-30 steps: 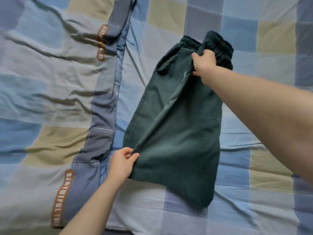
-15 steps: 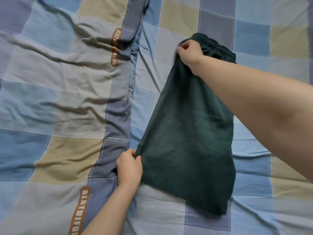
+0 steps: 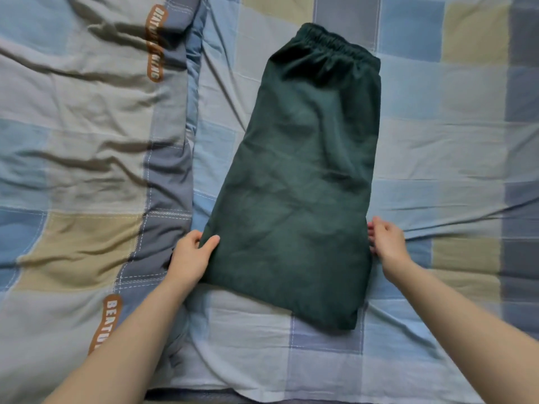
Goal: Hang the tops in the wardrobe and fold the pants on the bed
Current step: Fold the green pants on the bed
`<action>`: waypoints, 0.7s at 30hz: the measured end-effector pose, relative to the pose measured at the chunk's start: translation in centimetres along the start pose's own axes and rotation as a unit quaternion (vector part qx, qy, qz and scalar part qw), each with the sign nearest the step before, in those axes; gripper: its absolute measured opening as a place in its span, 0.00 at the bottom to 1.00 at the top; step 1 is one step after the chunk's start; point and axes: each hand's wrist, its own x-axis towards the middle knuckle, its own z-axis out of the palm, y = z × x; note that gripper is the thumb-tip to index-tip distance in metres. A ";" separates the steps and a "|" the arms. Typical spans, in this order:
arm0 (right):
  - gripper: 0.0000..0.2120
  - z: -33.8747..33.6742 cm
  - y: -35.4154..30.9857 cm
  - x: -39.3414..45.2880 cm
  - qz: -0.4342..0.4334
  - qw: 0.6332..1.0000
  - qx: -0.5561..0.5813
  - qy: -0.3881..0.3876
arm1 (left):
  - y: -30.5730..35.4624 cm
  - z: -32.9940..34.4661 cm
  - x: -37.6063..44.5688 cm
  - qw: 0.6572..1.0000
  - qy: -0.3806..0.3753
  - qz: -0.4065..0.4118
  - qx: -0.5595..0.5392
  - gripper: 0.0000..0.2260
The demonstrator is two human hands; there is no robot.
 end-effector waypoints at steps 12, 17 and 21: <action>0.07 -6.7 1.0 -2.9 0.041 0.967 0.201 -0.151 | -0.9 1.0 -2.8 0.960 -0.101 -0.066 -0.253 0.06; 0.15 -9.9 1.9 -2.0 0.065 0.949 0.270 -0.147 | -2.9 3.3 -5.8 0.948 -0.180 -0.104 -0.240 0.08; 0.19 -9.7 4.6 -2.1 0.157 0.921 0.222 -0.279 | -4.8 5.1 -7.1 0.977 -0.101 -0.117 -0.147 0.03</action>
